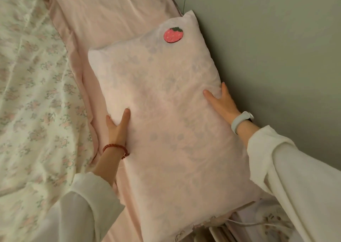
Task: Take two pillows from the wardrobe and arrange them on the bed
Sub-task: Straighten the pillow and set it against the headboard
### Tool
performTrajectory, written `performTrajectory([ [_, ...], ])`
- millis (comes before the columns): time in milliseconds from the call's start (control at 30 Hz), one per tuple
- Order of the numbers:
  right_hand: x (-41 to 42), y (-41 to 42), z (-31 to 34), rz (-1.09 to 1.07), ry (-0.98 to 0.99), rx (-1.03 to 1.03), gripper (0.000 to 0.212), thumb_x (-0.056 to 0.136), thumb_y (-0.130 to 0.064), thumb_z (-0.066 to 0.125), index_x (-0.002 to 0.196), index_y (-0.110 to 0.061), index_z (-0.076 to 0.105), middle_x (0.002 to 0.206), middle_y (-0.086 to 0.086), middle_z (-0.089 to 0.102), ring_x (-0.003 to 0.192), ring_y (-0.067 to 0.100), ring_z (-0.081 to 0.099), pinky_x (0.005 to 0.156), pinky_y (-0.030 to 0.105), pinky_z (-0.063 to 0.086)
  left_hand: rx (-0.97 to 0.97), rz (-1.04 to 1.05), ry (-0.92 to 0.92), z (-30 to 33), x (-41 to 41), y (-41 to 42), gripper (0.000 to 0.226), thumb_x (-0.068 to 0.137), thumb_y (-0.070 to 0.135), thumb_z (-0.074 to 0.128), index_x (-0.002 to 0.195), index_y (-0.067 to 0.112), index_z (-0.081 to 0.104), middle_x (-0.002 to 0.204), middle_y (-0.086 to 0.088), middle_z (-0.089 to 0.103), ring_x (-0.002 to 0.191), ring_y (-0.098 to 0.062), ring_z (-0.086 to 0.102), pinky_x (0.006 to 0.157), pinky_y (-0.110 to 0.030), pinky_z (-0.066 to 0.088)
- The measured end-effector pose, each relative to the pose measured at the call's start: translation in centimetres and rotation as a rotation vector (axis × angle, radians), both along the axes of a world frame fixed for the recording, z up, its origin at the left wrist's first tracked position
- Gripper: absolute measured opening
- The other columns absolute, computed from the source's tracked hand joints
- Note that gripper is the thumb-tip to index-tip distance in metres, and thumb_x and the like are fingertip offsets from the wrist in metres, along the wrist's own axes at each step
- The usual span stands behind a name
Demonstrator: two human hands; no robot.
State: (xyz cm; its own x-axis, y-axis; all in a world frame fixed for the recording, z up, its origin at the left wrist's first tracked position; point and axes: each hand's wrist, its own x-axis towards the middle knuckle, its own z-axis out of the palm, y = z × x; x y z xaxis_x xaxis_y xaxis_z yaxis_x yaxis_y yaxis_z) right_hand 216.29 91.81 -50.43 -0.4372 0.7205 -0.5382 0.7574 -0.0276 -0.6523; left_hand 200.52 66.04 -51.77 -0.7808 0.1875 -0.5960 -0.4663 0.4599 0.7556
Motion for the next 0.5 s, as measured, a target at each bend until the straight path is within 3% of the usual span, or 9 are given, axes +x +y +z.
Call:
performTrajectory([
  [133, -1.9, -0.8, 0.5, -0.035, 0.051, 0.188, 0.061, 0.076, -0.044, 0.059, 0.128, -0.018, 0.039, 0.129, 0.006, 0.054, 0.116, 0.029, 0.050, 0.098, 0.043, 0.043, 0.102, -0.027, 0.149, 0.7, 0.3, 0.6, 0.058, 0.078, 0.053, 0.058, 0.127, 0.027, 0.042, 0.127, 0.009, 0.053, 0.118, -0.010, 0.049, 0.106, -0.037, 0.037],
  [200, -2.1, -1.2, 1.3, -0.007, 0.099, 0.286, 0.051, 0.079, -0.037, 0.058, 0.125, -0.018, 0.043, 0.121, 0.010, 0.057, 0.109, 0.030, 0.052, 0.094, 0.045, 0.045, 0.149, -0.007, 0.250, 1.6, 1.0, 0.7, 0.038, 0.081, 0.046, 0.061, 0.115, 0.043, 0.046, 0.116, 0.021, 0.056, 0.109, 0.006, 0.051, 0.097, -0.017, 0.040],
  [267, -2.3, -1.2, 2.3, 0.000, 0.119, 0.358, 0.047, 0.081, -0.034, 0.055, 0.125, -0.020, 0.044, 0.109, 0.011, 0.055, 0.098, 0.030, 0.053, 0.090, 0.045, 0.045, 0.192, 0.035, 0.328, 2.5, 1.1, 1.0, 0.034, 0.082, 0.039, 0.064, 0.108, 0.050, 0.045, 0.109, 0.028, 0.055, 0.100, 0.017, 0.051, 0.080, -0.001, 0.041],
  [367, -3.5, -0.3, 3.2, -0.034, 0.152, 0.382, 0.045, 0.081, -0.037, 0.053, 0.124, -0.024, 0.045, 0.101, 0.006, 0.049, 0.089, 0.026, 0.051, 0.083, 0.038, 0.044, 0.208, 0.121, 0.335, 2.9, -0.3, 1.6, 0.040, 0.077, 0.040, 0.068, 0.110, 0.045, 0.047, 0.109, 0.023, 0.058, 0.099, 0.010, 0.056, 0.082, -0.013, 0.046],
  [433, -4.4, 0.6, 2.9, 0.022, 0.050, 0.312, 0.050, 0.084, -0.040, 0.051, 0.130, -0.024, 0.039, 0.113, 0.013, 0.049, 0.100, 0.033, 0.052, 0.089, 0.041, 0.044, 0.169, 0.055, 0.310, 2.4, -1.8, 2.0, 0.042, 0.077, 0.039, 0.068, 0.114, 0.039, 0.047, 0.111, 0.017, 0.060, 0.099, 0.005, 0.058, 0.083, -0.017, 0.047],
  [500, -4.6, 1.1, 1.9, 0.144, -0.131, 0.256, 0.060, 0.086, -0.044, 0.047, 0.138, -0.023, 0.026, 0.132, 0.020, 0.041, 0.116, 0.040, 0.044, 0.100, 0.050, 0.038, 0.054, -0.035, 0.215, 1.1, -2.8, 2.1, 0.058, 0.077, 0.047, 0.064, 0.128, 0.031, 0.042, 0.126, 0.006, 0.055, 0.115, -0.007, 0.053, 0.094, -0.026, 0.044],
])
